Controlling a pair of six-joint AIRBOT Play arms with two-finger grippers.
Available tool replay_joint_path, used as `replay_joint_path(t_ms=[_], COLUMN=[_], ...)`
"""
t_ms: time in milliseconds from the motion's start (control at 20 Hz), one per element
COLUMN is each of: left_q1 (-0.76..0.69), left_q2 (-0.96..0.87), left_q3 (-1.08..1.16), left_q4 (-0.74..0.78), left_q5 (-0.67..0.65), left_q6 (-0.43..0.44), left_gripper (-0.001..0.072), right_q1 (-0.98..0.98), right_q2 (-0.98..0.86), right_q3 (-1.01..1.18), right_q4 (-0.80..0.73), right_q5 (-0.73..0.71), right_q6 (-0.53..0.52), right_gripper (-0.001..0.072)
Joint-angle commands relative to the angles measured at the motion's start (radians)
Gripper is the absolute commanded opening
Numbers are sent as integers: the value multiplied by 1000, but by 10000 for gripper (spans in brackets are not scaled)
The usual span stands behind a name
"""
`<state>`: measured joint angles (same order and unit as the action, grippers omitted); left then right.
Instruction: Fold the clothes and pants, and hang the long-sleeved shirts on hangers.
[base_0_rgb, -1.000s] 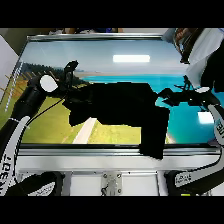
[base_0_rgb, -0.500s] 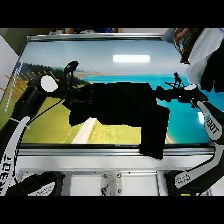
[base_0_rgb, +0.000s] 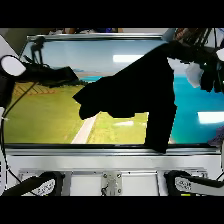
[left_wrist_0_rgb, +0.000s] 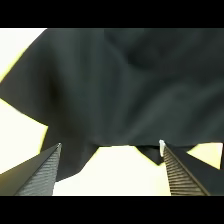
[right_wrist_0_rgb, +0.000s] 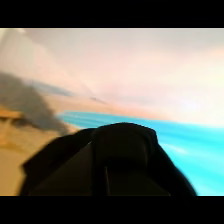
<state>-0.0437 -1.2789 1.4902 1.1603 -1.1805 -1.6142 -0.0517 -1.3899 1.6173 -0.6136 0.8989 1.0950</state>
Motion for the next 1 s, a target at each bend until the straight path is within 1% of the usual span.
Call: replay_joint_path(t_ms=[0,100,150,250,300,350,400,450,500,600,700,750,800,850,950], left_q1=[103,163,192,247,273,295,315,329,341,351,346,339,327,311,263], left_q2=[1,3,14,44,61,84,114,145,180,252,322,350,375,397,431], left_q3=[116,154,157,157,156,144,116,76,24,-88,-203,-255,-309,-361,-467], left_q4=[1,1,1,2,2,1,1,1,1,1,1,1,1,1,2], left_q5=[-47,-102,-118,-137,-140,-139,-132,-122,-112,-89,-70,-66,-66,-65,-61], left_q6=[1,1,2,3,6,12,13,14,14,40,56,66,84,102,140], left_gripper=[679,679,679,679,679,679,679,679,679,679,679,679,679,679,679], right_q1=[236,427,528,712,788,857,906,940,953,930,874,846,824,807,796], right_q2=[130,129,129,123,113,97,75,47,32,44,95,121,145,167,188], right_q3=[42,32,8,-62,-100,-134,-151,-152,-152,-151,-151,-151,-151,-151,-153], right_q4=[-45,-117,-178,-301,-346,-372,-373,-372,-372,-391,-487,-562,-648,-733,-844], right_q5=[54,78,68,11,-24,-52,-58,-53,-53,-53,-29,2,50,114,239], right_q6=[61,103,146,243,270,275,275,275,275,275,292,337,382,421,484], right_gripper=[21,21,21,22,24,45,211,506,631,628,627,614,552,549,549])
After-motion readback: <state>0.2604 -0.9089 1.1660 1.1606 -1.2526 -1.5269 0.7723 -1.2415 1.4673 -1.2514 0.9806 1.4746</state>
